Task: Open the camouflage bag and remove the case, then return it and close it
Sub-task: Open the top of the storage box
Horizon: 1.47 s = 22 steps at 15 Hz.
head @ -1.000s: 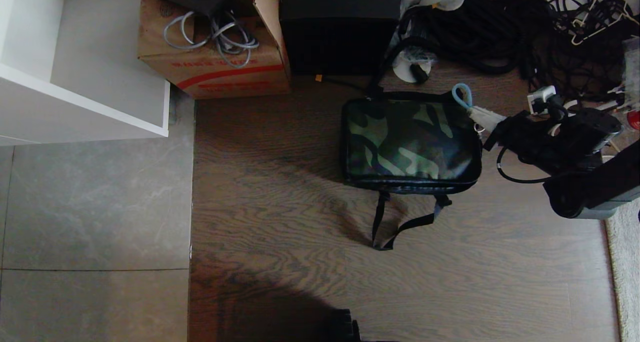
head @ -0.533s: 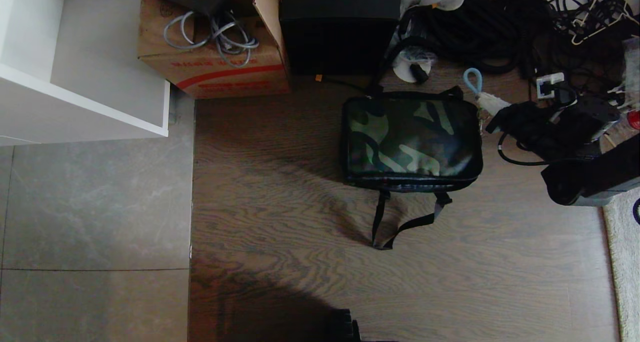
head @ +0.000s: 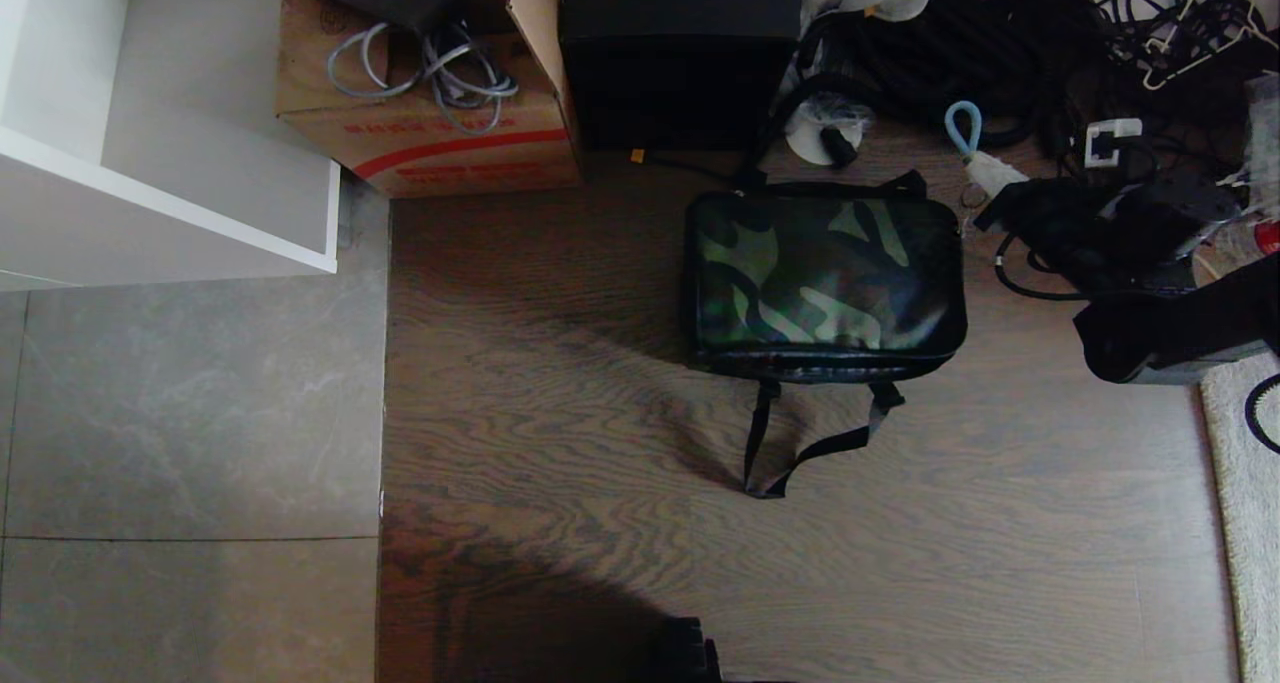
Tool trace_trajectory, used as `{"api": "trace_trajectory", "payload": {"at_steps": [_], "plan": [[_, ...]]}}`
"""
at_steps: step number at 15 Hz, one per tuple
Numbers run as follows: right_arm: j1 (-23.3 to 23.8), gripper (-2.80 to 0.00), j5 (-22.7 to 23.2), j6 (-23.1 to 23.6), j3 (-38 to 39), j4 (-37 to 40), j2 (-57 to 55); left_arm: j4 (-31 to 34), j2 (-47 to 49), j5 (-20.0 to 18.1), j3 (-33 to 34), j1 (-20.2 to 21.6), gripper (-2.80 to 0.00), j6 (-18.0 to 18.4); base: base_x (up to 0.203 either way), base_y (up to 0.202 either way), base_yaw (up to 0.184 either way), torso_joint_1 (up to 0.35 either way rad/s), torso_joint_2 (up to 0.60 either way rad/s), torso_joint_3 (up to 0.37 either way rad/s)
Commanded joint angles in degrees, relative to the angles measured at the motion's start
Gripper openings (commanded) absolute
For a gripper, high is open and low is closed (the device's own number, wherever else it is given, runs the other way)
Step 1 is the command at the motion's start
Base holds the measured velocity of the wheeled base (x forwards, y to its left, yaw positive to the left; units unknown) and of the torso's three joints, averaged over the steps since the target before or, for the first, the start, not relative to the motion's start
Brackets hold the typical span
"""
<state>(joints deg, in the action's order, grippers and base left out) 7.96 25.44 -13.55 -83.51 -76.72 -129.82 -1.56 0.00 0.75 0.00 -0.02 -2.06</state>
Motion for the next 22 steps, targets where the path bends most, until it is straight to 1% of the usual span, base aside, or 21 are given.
{"api": "trace_trajectory", "payload": {"at_steps": [1,2,6,9,13,14,20,22], "plan": [[0.0,-2.8,-0.5,-2.3,-2.5,-0.3,-0.7,0.0,0.0,0.0,0.4,0.0,-2.8,0.0,0.0,0.0,0.0,0.0,0.0,0.0],[-0.1,-2.8,-1.1,-3.5,-3.3,-0.4,-0.9,0.0,0.0,0.0,0.4,-0.1,-2.8,0.0,0.0,0.0,0.0,0.0,0.0,0.0],[-0.3,-2.8,-1.6,-4.0,-5.0,-0.3,-1.5,0.0,0.0,0.0,0.4,0.0,-2.8,0.0,0.0,0.0,0.0,0.0,0.0,0.0],[-0.5,-2.8,-3.4,-5.1,-5.1,0.0,-1.8,0.0,0.0,0.0,0.4,0.0,-2.8,0.0,0.0,0.0,0.0,0.0,0.0,0.0],[-0.5,-2.8,-3.7,-4.9,-5.0,0.2,-2.2,0.0,0.0,0.0,0.4,0.0,-2.8,0.0,0.0,0.0,0.0,0.0,0.0,0.0],[-0.5,0.0,-3.7,-4.6,-5.0,0.1,-2.4,0.0,0.0,0.0,0.4,0.0,-2.8,0.0,0.0,0.0,0.0,0.0,0.0,0.0],[0.1,0.0,-3.1,-4.3,-4.1,0.2,-1.4,0.0,0.0,0.0,0.4,0.0,-2.8,0.0,0.0,0.0,0.0,0.0,0.0,0.0],[0.9,0.0,-2.8,-4.3,-1.7,1.5,0.0,0.0,0.0,0.0,0.4,0.0,-2.8,0.0,0.0,0.0,0.0,0.0,0.0,0.0]]}}
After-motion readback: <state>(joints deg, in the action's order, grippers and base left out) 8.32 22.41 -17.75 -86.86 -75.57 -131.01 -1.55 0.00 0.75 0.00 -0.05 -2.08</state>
